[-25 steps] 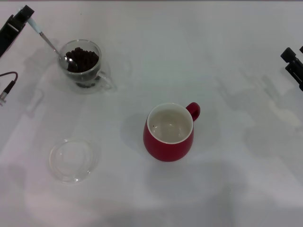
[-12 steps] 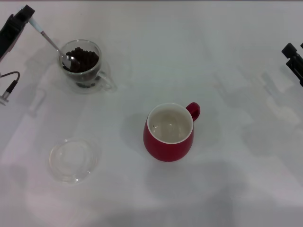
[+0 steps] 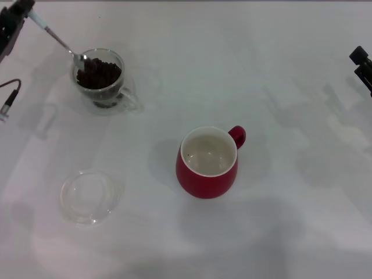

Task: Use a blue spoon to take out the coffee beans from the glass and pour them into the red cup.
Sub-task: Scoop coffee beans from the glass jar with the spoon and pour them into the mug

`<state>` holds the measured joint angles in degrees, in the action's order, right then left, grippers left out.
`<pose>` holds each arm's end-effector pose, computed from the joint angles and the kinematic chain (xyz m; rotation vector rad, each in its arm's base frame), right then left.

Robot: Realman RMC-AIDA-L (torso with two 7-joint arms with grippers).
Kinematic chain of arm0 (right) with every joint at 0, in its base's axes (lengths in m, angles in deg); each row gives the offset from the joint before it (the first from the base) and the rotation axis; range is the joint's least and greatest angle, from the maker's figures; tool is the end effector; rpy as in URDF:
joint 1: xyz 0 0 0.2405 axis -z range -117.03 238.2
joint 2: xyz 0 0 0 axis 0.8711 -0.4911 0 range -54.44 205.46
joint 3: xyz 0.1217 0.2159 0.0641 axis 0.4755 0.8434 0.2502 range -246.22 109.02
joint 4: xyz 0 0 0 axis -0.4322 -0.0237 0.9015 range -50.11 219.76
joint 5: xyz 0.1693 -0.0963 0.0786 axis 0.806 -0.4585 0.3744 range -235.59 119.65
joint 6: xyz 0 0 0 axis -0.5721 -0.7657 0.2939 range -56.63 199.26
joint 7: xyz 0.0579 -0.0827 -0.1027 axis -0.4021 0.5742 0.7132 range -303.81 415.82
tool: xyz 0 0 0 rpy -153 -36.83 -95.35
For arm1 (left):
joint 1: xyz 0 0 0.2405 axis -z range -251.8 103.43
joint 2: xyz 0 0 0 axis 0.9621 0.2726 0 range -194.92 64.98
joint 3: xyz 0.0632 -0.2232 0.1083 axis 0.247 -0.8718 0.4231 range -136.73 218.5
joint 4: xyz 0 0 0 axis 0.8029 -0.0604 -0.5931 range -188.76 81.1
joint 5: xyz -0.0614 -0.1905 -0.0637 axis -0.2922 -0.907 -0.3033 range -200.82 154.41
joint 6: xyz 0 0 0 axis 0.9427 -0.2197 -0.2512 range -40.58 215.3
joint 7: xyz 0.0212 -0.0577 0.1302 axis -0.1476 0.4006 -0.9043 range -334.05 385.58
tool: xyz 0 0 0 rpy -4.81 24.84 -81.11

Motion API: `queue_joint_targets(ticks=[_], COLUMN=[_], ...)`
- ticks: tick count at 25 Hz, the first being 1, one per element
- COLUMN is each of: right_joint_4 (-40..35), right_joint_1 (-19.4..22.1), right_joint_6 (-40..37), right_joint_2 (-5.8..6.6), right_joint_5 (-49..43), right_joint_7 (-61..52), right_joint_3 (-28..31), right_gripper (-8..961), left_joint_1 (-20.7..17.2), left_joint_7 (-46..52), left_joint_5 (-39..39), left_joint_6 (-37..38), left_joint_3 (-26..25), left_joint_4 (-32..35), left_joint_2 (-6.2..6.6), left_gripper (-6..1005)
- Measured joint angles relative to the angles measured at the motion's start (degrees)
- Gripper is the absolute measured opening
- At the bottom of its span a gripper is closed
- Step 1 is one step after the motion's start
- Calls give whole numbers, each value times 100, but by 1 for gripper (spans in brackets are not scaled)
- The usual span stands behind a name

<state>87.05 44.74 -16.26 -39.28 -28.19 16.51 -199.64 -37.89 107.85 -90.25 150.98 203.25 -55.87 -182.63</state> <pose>0.3706 0.2453 0.0202 -1.7398 0.7433 0.9789 -0.3043 0.3791 -0.0086 -1.4865 -1.4837 -1.3538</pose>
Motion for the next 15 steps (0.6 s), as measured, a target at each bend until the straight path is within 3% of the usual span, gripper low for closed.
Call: queue_joint_targets(ticks=[5, 15], right_joint_4=[20, -3], right_joint_1=[-42, -19], right_joint_6=[4, 4], right_joint_2=[1, -5], right_joint_5=[18, 63], right_joint_7=[4, 5], right_joint_3=[0, 0], right_gripper=[662, 661], left_joint_1=[3, 101], left_joint_7=[794, 1118], left_joint_5=[139, 1008], left_joint_6=[281, 867], left_joint_3=[50, 51], left_joint_4=[-41, -11], left_joint_2=[47, 25], left_gripper=[134, 134])
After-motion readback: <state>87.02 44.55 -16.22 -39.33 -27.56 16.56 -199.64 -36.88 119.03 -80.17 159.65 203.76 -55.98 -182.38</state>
